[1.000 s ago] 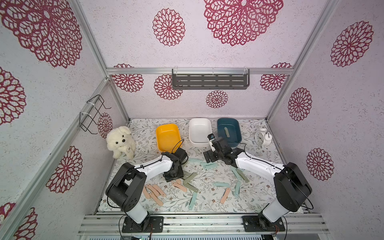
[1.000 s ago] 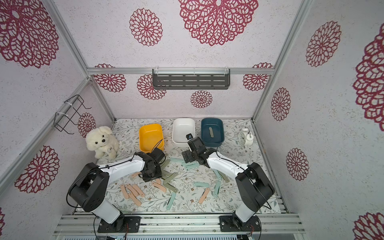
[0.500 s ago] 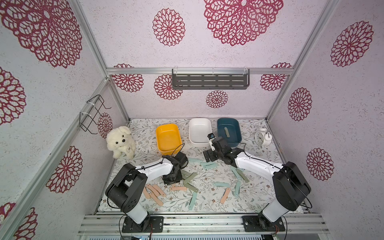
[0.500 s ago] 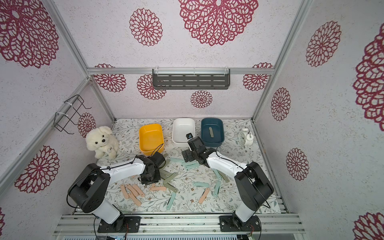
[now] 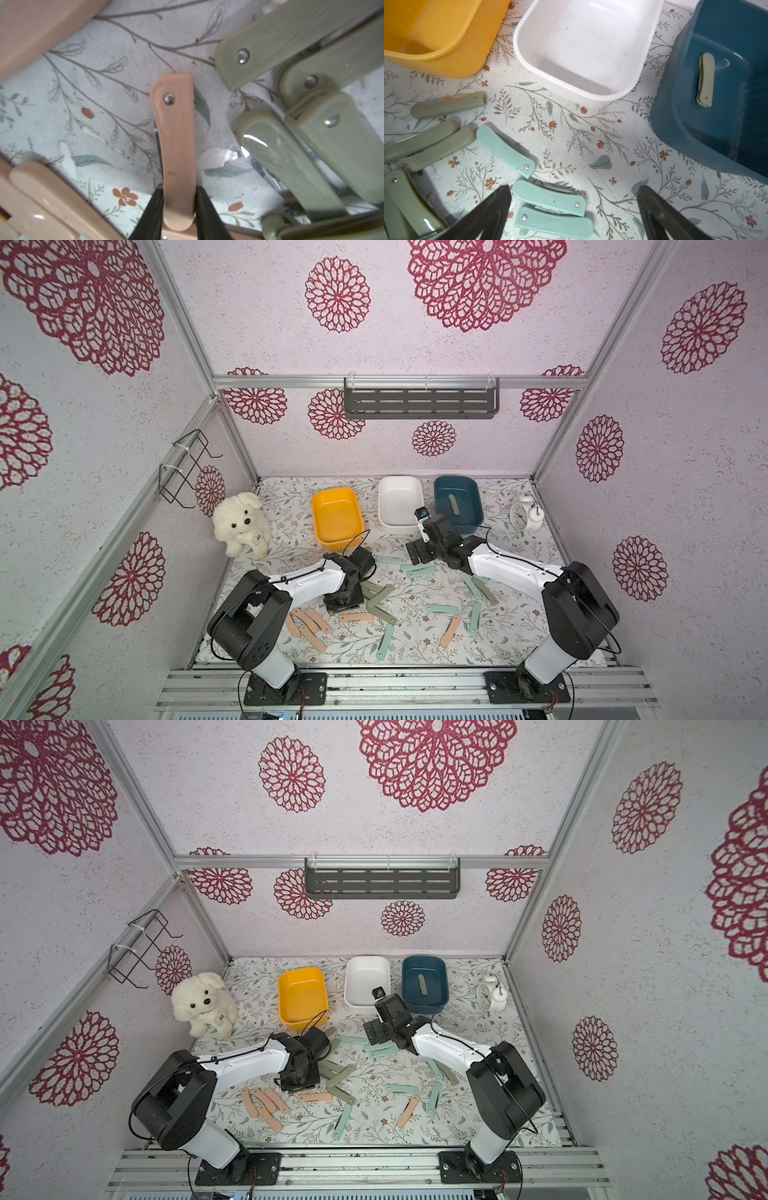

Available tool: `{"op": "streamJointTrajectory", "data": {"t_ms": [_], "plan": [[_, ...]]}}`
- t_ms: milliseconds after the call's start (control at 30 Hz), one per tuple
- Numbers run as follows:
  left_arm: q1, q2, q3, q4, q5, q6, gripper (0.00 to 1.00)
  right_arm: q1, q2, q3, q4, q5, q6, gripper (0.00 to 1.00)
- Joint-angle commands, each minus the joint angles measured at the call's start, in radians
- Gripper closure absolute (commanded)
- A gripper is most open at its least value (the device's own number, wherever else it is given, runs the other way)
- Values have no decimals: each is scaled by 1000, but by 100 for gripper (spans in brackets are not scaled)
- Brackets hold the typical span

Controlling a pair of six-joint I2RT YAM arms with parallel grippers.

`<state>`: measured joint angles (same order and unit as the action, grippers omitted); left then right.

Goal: Place the fruit knives into the storage box by color
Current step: Pick up the fruit knife from the center of the board.

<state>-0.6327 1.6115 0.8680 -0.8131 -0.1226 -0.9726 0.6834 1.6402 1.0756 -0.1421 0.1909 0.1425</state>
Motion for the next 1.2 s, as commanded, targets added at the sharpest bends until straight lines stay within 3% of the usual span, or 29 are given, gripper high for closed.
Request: {"op": "streamJointTrajectory", "data": {"t_ms": [0, 767, 1000, 1167], "plan": [[-10, 8, -3, 11, -5, 6, 77, -7, 0, 35, -8, 34, 9, 1], [-8, -87, 124, -122, -121, 103, 93, -10, -19, 84, -46, 62, 21, 1], [7, -63, 257, -198, -150, 191, 96, -9, -13, 109, -42, 58, 18, 1], [71, 13, 402, -233, -161, 272, 96, -12, -3, 134, -22, 47, 11, 1]]}}
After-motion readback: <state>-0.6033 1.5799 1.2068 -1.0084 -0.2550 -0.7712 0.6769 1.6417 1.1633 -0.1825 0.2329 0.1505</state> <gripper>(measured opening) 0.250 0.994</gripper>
